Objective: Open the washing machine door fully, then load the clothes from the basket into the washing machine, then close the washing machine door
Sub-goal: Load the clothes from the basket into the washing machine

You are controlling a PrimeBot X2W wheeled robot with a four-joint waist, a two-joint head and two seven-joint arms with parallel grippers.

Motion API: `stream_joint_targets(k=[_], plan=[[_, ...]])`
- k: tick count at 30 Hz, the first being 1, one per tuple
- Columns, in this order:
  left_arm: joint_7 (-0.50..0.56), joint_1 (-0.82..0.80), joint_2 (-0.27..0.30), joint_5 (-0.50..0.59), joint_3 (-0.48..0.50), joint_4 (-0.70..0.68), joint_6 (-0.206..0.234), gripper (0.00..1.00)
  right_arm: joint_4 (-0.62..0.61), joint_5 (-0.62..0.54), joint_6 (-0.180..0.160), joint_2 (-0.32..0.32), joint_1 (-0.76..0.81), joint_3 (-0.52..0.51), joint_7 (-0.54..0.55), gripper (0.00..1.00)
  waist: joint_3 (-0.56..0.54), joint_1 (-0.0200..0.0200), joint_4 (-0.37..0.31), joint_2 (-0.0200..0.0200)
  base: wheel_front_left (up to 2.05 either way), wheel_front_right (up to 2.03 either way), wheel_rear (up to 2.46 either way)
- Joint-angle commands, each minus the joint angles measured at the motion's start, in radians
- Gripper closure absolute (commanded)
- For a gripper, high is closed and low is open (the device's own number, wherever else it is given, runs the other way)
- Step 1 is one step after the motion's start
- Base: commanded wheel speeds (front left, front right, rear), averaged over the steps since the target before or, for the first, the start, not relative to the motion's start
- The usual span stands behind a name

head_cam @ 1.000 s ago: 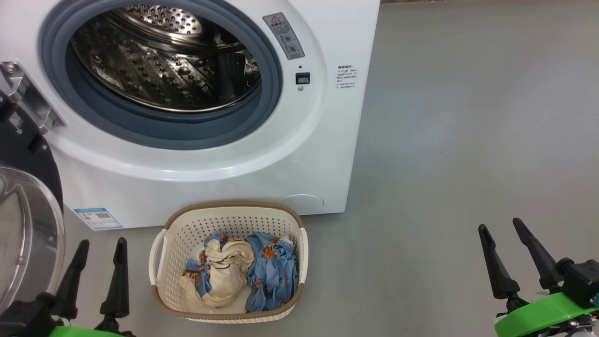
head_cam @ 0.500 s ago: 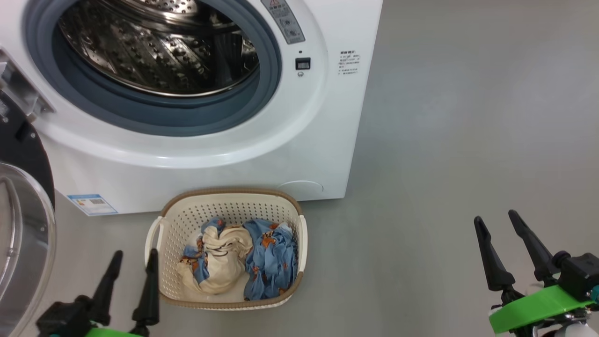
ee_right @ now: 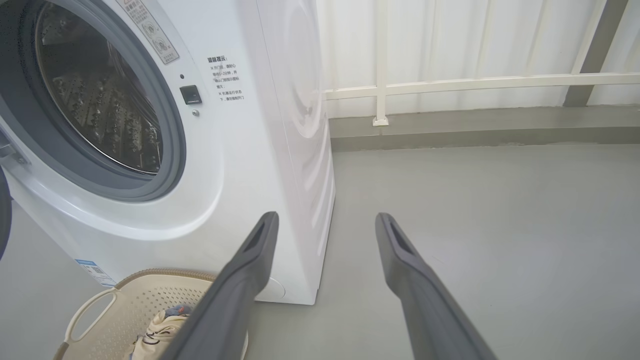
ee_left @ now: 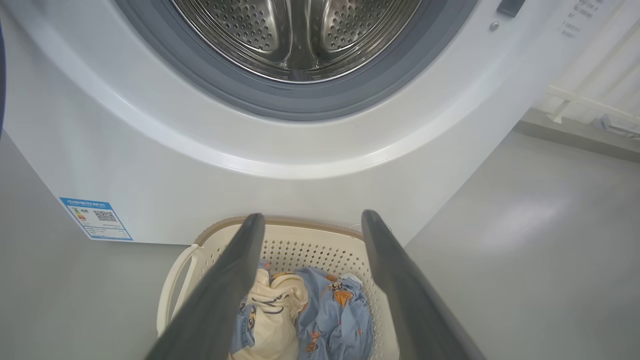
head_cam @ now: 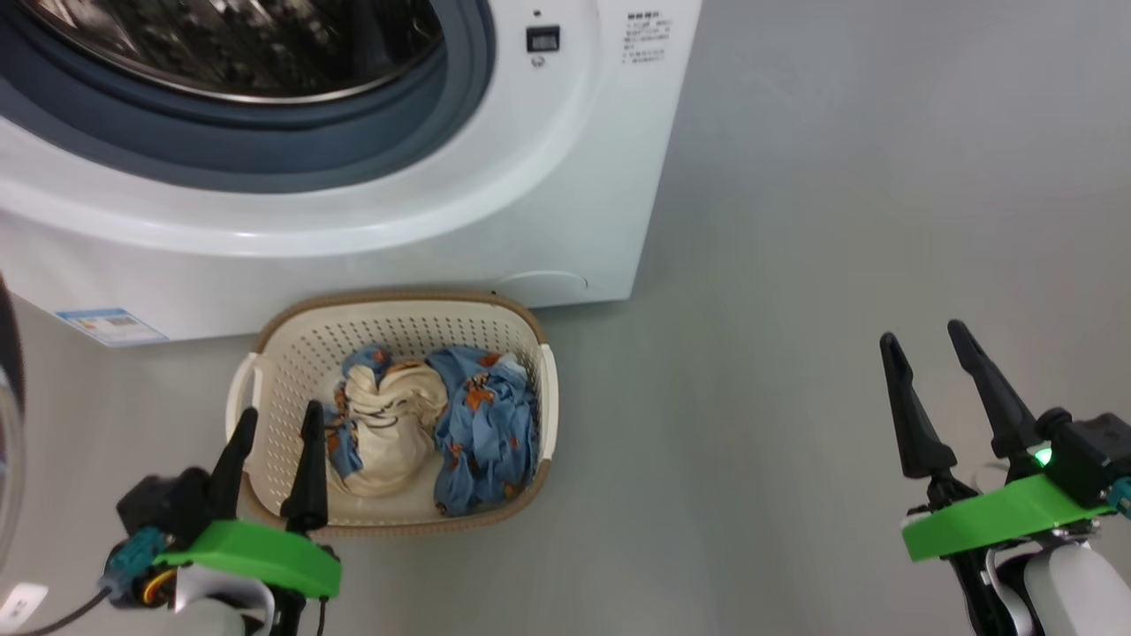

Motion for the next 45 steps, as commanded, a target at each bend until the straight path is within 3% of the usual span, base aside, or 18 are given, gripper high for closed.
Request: stream_joint_targets(k=[1, 29, 45], plan=[[-0.006, -0.040, 0.019, 0.010, 0.025, 0.005, 0.001, 0.00, -0.028, -0.011, 0.006, -0.007, -0.027, 0.022, -0.012, 0.00, 0.060, 0.0000, -0.027, -0.0001, 0.00, 0.00, 0.00], [-0.002, -0.467, 0.138, -0.126, -0.269, 0.560, 0.001, 0.00, -0.077, -0.034, 0.006, 0.076, -0.235, 0.070, -0.012, 0.00, 0.384, 0.0000, -0.130, -0.0001, 0.00, 0.00, 0.00], [0.070, -0.654, 0.244, -0.170, -0.383, 0.716, 0.001, 0.00, -0.105, -0.035, 0.006, 0.103, -0.282, 0.095, -0.012, 0.00, 0.509, 0.0000, -0.193, -0.0001, 0.00, 0.00, 0.00]])
